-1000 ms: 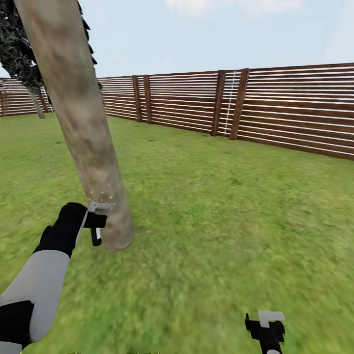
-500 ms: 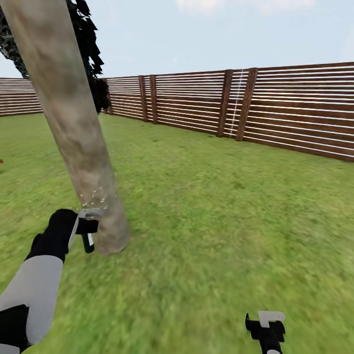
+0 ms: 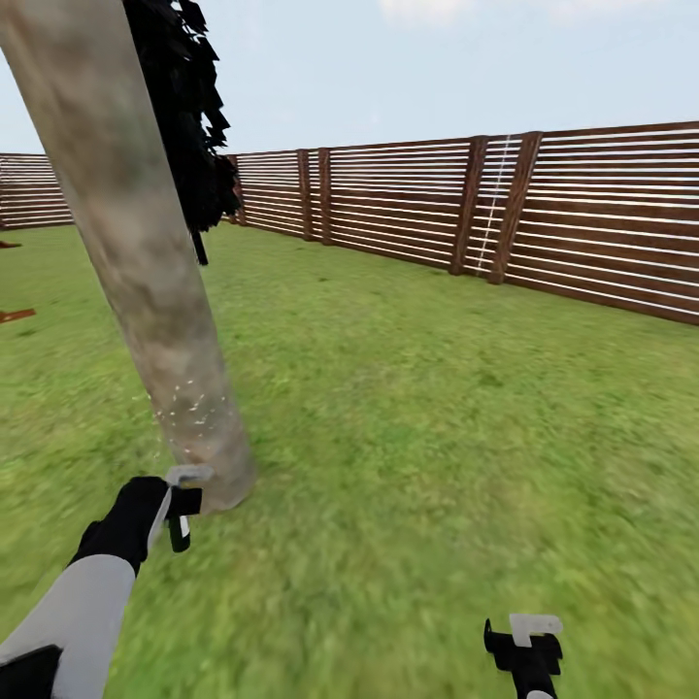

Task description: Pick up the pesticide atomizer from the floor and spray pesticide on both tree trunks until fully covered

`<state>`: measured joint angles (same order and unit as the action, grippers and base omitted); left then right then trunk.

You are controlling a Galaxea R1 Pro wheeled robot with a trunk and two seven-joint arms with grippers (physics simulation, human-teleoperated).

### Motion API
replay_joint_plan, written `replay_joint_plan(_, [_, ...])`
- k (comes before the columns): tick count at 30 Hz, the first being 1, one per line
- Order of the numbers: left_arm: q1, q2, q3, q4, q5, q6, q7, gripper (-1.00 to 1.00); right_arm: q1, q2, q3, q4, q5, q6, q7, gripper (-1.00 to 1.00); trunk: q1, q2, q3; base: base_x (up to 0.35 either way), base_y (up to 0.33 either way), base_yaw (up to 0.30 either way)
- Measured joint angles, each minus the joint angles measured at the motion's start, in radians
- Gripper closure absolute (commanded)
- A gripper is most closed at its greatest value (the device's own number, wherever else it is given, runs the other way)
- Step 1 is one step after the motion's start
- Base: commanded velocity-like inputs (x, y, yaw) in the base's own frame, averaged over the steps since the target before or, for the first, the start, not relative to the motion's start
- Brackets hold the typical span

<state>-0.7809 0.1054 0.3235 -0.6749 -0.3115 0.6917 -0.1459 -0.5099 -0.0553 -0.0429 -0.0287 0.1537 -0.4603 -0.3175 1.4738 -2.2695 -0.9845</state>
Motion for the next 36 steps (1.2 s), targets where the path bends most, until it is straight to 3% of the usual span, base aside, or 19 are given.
replay_joint_plan(1, [0.0, -0.014, 0.001, 0.014, -0.003, -0.022, 0.009, 1.0, 0.0, 0.0, 0.0, 0.0, 0.0, 0.0, 0.0, -1.0, 0.0, 0.0, 0.0, 0.277, -0.158, 0.007])
replay_joint_plan(3, [0.001, -0.017, 0.004, 0.023, -0.012, -0.041, 0.022, 1.0, 0.0, 0.0, 0.0, 0.0, 0.0, 0.0, 0.0, -1.0, 0.0, 0.0, 0.0, 0.283, -0.147, 0.029])
replay_joint_plan(6, [0.004, 0.011, 0.016, 0.027, -0.016, -0.051, 0.027, 1.0, 0.0, 0.0, 0.0, 0.0, 0.0, 0.0, 0.0, -1.0, 0.0, 0.0, 0.0, 0.277, -0.149, 0.229])
replay_joint_plan(8, [0.008, 0.01, 0.018, 0.027, -0.009, -0.053, 0.028, 1.0, -0.001, 0.0, 0.0, 0.0, 0.0, 0.0, 0.0, -1.0, 0.0, 0.0, 0.0, 0.109, -0.231, 0.271])
replay_joint_plan(12, [0.01, -0.03, 0.018, 0.027, -0.007, -0.064, 0.034, 1.0, -0.001, 0.0, 0.0, 0.0, 0.0, 0.0, 0.0, -1.0, 0.001, 0.0, 0.0, -0.136, -0.261, 0.278])
replay_joint_plan(16, [0.01, -0.062, 0.022, 0.026, -0.012, -0.086, 0.119, 1.0, -0.001, 0.0, 0.0, 0.0, 0.0, 0.0, 0.001, -1.0, 0.001, 0.0, 0.0, -0.154, -0.26, 0.199])
replay_joint_plan(26, [0.01, -0.054, 0.023, 0.011, -0.009, -0.109, 0.135, 1.0, 0.0, 0.0, 0.0, 0.0, 0.002, 0.0, 0.002, -1.0, 0.0, 0.0, 0.0, 0.104, -0.254, 0.007])
replay_joint_plan(36, [0.011, -0.065, 0.023, 0.027, -0.005, -0.109, 0.135, 1.0, -0.001, 0.0, 0.0, 0.0, 0.001, 0.0, 0.001, -1.0, 0.0, 0.0, 0.0, 0.07, -0.263, 0.257])
